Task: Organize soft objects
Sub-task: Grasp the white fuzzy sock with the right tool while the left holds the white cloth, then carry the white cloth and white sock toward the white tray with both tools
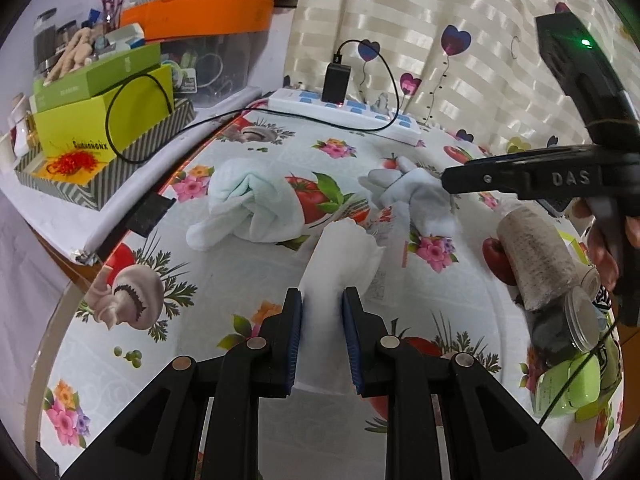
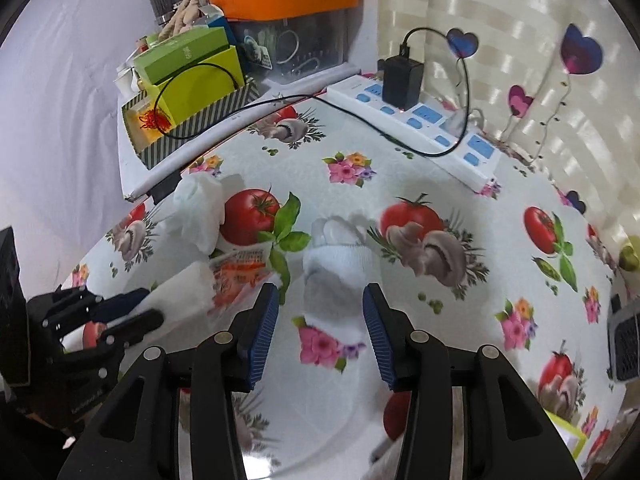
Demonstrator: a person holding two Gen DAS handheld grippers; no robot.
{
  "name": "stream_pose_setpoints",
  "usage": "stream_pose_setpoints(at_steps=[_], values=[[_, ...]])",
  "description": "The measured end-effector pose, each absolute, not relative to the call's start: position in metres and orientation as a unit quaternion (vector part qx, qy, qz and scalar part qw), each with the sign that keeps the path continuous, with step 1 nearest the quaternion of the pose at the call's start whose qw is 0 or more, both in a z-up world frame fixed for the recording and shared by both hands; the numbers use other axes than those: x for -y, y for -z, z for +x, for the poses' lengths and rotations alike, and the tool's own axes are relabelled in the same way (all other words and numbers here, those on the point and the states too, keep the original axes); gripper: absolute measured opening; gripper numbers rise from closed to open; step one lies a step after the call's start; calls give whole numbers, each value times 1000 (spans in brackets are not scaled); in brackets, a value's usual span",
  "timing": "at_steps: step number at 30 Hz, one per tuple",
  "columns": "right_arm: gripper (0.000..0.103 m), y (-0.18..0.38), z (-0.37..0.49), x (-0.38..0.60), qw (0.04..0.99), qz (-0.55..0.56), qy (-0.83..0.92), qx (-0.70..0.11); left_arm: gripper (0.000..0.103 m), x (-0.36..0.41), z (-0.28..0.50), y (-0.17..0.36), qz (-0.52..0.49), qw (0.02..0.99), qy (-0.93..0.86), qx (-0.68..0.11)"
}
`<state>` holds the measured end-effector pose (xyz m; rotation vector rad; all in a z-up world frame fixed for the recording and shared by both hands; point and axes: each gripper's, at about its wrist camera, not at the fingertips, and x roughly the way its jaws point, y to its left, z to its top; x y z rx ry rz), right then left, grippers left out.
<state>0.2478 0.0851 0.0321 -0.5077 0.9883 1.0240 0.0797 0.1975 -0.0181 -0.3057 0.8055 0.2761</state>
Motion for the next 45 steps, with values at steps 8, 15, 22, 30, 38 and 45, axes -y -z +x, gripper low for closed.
stream_pose_setpoints(at_steps=[8, 15, 22, 30, 38, 45], values=[[48, -12, 264, -105, 725, -248, -446, -463, 20, -205, 78, 24, -158, 897, -134, -391], [51, 11, 279, -119, 713, -270, -423, -489, 20, -203, 80, 26, -161, 895, -129, -395], [41, 18, 278, -123, 719, -280, -404, -491, 20, -202, 83, 29, -164, 893, -124, -401], [31, 0, 263, -97, 736, -259, -405, -476, 20, -196, 73, 24, -173, 897, -103, -392], [31, -29, 242, -59, 756, -214, -420, -454, 19, -185, 53, 18, -175, 899, -89, -390], [31, -65, 212, -23, 775, -158, -447, -419, 19, -173, 40, 1, -171, 907, -85, -376]])
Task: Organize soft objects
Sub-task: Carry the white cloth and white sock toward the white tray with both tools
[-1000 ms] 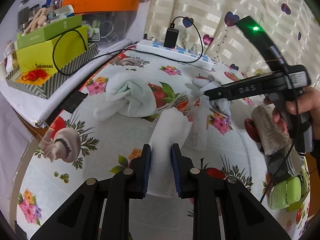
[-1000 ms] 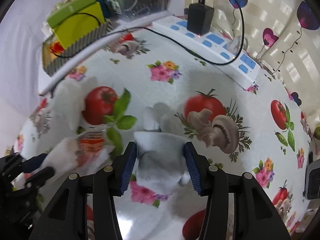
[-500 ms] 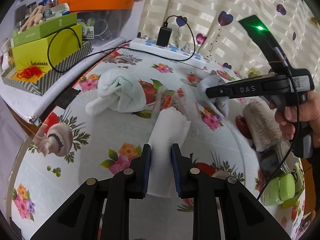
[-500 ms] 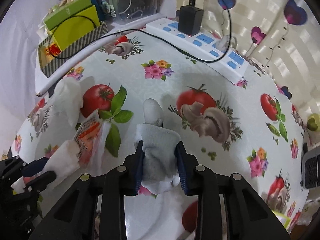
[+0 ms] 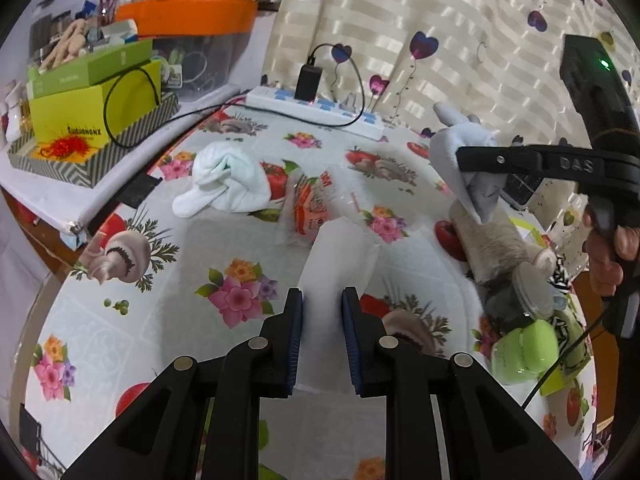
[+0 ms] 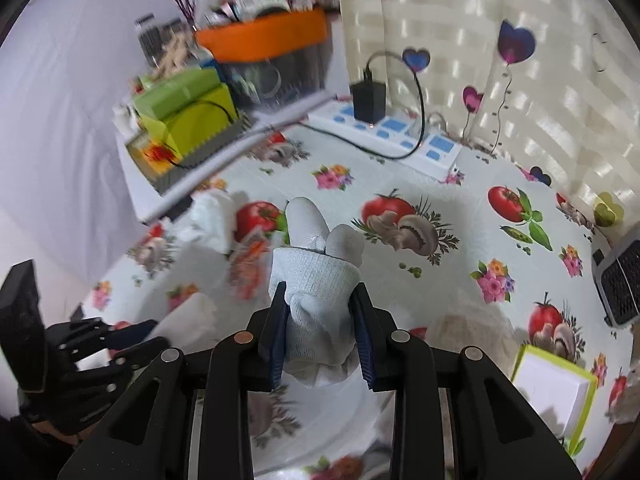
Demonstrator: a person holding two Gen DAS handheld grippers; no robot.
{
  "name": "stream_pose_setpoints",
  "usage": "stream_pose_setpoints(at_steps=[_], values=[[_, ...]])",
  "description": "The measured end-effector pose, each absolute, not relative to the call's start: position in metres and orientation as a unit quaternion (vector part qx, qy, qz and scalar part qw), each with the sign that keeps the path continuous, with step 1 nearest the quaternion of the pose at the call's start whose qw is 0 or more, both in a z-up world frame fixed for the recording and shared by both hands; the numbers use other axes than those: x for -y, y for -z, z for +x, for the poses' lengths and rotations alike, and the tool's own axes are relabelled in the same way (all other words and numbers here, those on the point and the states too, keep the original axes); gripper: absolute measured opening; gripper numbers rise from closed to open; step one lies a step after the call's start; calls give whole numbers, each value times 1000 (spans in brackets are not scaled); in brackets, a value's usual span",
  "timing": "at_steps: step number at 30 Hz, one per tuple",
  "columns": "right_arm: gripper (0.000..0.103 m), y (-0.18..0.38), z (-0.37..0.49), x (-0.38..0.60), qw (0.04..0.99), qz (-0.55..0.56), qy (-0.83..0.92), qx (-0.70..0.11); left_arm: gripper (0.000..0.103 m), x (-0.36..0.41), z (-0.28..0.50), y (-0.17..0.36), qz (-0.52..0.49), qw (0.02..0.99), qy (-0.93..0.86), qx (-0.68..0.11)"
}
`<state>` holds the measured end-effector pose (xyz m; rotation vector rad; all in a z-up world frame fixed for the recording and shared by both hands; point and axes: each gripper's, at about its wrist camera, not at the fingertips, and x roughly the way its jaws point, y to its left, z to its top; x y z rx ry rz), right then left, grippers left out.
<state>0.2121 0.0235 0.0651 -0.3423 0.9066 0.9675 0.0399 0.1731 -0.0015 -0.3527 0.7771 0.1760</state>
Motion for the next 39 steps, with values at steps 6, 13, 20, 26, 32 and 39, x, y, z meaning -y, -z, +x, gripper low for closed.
stream_pose_setpoints(at_steps=[6, 13, 20, 26, 32, 39], values=[[31, -85, 185, 13, 792, -119, -453, -391, 19, -155, 33, -21, -161, 917, -74, -357], [31, -104, 166, 77, 822, -55, -441, -357, 19, -123, 31, -49, -138, 932, -46, -333], [31, -117, 154, 151, 856, 6, -397, -330, 19, -83, 38, -69, -114, 940, -5, -321], [31, -113, 145, 192, 872, 28, -366, -323, 19, -50, 46, -76, -98, 942, 29, -320], [31, -103, 140, 232, 882, 59, -336, -326, 19, -17, 53, -82, -86, 941, 65, -322], [31, -87, 133, 273, 891, 81, -294, -335, 19, 27, 68, -77, -79, 933, 113, -333]])
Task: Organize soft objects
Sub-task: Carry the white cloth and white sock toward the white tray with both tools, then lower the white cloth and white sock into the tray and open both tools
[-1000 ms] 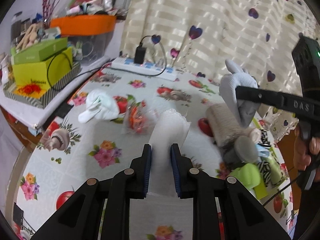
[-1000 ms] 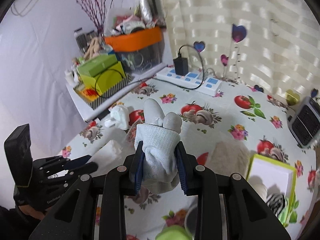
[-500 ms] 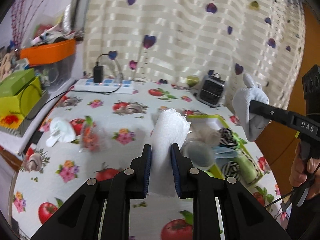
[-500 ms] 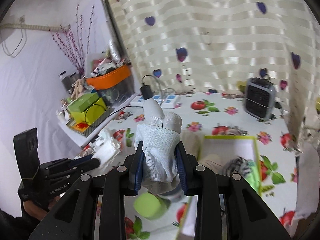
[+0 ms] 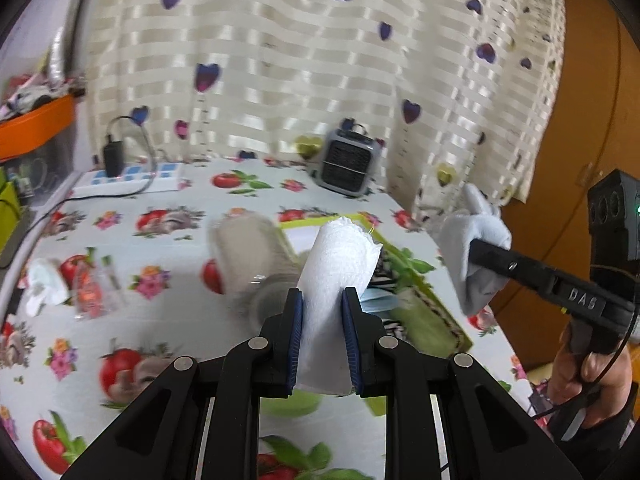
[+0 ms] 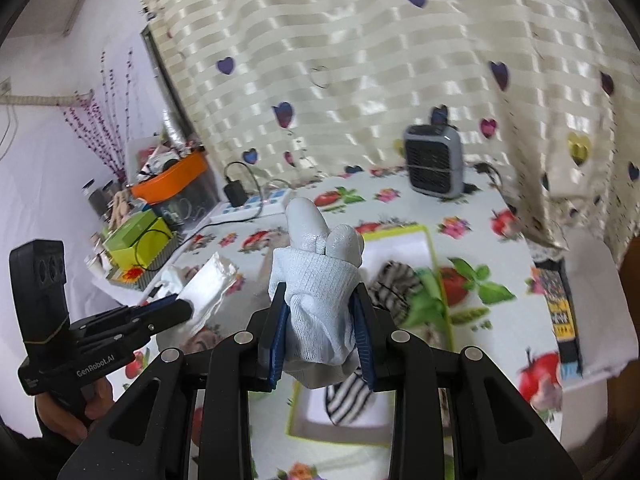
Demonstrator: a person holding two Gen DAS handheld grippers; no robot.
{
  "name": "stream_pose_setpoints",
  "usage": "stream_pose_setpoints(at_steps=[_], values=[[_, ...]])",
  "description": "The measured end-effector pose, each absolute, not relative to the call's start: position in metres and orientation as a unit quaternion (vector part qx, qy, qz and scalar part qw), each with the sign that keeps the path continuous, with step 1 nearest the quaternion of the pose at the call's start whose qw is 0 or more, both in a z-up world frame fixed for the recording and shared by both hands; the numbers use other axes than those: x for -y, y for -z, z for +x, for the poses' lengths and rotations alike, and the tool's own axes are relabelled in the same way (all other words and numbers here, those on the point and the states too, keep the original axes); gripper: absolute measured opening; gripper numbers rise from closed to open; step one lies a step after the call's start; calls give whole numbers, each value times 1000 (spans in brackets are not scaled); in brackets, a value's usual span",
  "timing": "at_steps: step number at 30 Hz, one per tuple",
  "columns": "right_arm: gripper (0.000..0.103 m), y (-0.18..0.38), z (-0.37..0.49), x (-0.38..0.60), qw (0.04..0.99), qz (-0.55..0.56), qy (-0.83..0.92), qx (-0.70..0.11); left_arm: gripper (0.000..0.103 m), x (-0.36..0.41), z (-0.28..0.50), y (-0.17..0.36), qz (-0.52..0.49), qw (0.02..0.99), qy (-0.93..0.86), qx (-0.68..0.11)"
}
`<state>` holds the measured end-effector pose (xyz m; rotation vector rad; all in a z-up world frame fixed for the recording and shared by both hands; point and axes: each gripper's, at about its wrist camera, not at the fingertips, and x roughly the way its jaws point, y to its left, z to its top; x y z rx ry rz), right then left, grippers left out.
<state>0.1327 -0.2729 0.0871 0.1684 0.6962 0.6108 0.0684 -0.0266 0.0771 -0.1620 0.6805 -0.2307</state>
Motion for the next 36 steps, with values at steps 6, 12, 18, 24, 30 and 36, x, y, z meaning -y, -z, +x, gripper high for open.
stream_pose_setpoints(at_steps=[6, 12, 18, 24, 30, 36], values=[[31, -66, 132, 287, 886, 88, -279, -361, 19, 58, 84, -62, -75, 922, 140, -354], [31, -40, 134, 283, 878, 81, -271, -387, 19, 77, 95, -46, -74, 911, 154, -375], [31, -21, 138, 286, 870, 90, -261, -409, 19, 88, 109, -31, -75, 902, 155, -395], [32, -4, 143, 290, 863, 106, -252, -425, 19, 93, 124, -13, -85, 892, 152, -418], [36, -3, 146, 284, 862, 100, -251, -430, 20, 98, 136, 0, -90, 883, 156, -434], [39, -9, 139, 281, 869, 78, -251, -418, 25, 96, 136, -2, -102, 879, 170, -434]])
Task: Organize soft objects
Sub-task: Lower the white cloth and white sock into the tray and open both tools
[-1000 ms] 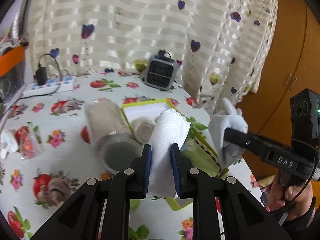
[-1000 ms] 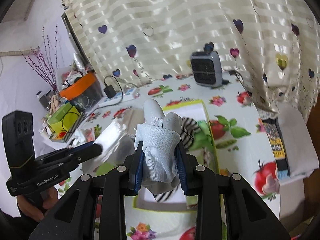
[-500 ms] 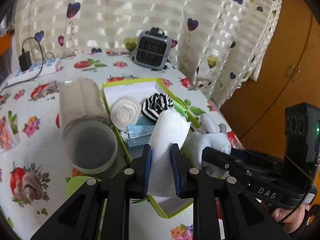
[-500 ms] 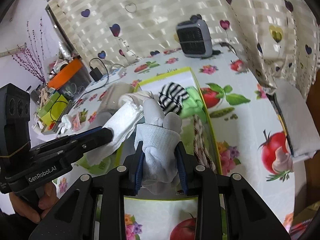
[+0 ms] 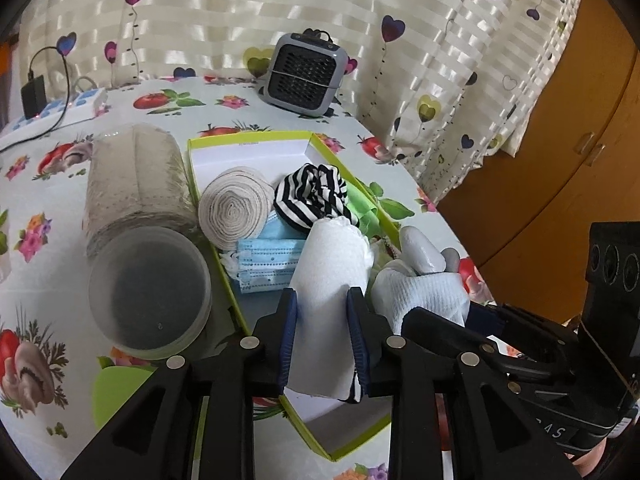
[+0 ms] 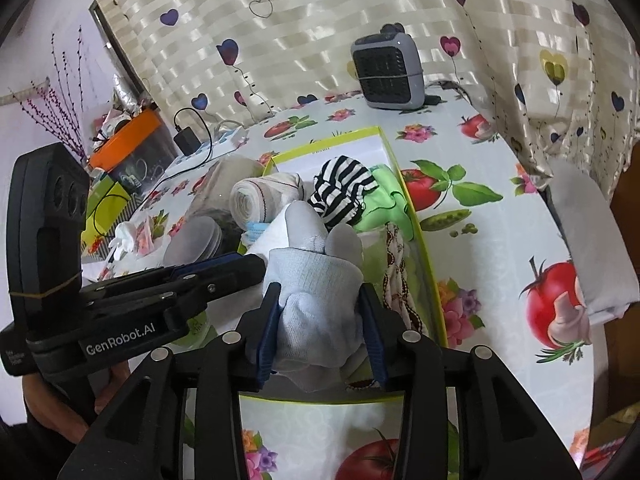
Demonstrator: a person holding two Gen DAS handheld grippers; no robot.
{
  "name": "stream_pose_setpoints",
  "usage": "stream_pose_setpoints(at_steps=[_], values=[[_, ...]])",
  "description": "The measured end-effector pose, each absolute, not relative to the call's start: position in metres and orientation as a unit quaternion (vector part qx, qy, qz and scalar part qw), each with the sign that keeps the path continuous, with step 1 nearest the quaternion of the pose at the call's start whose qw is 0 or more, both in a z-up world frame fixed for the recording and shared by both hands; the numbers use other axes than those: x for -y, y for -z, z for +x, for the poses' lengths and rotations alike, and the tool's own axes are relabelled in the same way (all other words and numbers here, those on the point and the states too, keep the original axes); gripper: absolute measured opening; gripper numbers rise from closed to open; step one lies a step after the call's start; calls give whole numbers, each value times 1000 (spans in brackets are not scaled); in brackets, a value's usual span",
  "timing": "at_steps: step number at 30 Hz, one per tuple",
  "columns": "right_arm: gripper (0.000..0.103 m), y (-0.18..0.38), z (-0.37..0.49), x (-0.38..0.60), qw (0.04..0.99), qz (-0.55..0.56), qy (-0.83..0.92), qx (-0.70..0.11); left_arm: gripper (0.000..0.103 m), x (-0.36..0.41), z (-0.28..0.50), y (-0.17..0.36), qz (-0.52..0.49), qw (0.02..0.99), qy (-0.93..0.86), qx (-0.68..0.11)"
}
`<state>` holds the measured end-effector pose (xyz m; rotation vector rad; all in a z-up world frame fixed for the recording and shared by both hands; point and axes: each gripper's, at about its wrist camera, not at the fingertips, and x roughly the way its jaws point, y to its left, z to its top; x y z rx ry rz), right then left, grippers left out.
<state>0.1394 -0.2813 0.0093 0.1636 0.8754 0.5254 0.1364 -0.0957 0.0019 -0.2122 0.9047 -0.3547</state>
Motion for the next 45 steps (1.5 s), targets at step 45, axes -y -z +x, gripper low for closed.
stream_pose_setpoints(at_steps=[45], values=[[48, -57, 86, 266, 900, 28, -252, -353, 27, 60, 65, -52, -77, 917, 144, -363]])
